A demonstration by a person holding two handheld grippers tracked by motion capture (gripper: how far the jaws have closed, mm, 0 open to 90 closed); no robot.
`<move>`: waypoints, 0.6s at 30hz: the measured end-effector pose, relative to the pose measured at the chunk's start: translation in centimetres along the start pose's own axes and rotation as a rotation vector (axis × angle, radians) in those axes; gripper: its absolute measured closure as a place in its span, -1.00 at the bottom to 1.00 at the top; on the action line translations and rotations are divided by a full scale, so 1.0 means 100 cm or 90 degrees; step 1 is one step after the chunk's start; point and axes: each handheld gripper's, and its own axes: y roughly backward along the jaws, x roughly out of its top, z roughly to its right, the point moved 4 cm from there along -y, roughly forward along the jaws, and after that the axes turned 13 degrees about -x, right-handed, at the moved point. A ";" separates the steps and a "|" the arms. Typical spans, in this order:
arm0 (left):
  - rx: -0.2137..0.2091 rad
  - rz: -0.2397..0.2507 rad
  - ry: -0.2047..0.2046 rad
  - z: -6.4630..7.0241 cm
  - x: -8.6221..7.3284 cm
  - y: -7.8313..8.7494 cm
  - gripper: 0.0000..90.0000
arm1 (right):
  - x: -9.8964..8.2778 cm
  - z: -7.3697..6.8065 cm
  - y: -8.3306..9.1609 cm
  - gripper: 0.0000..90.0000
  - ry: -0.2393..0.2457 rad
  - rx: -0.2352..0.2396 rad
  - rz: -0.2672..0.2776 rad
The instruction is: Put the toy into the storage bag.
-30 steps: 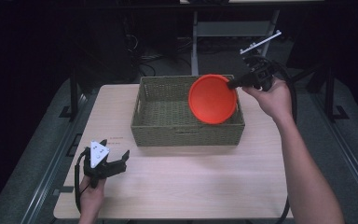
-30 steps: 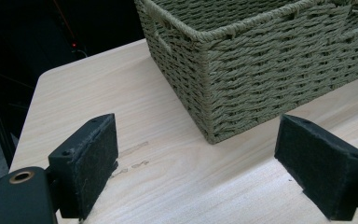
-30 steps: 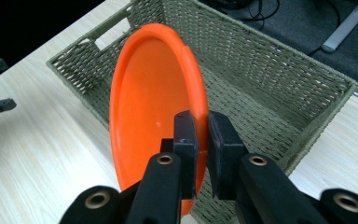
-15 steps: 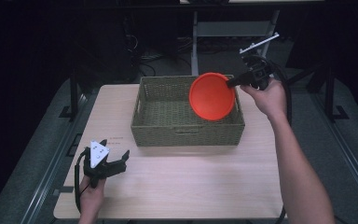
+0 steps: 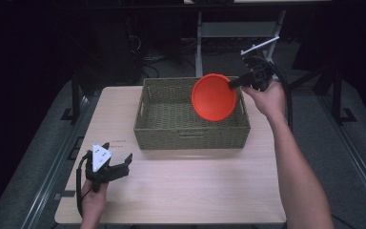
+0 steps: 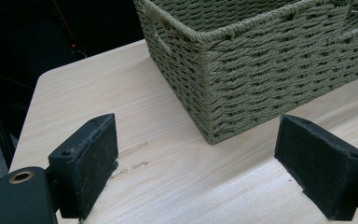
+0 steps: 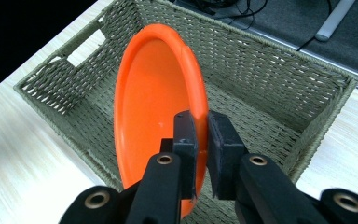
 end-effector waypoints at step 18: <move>0.001 0.002 0.000 0.000 0.000 0.000 -0.72 | -0.014 0.009 -0.029 0.83 -0.041 0.003 -0.006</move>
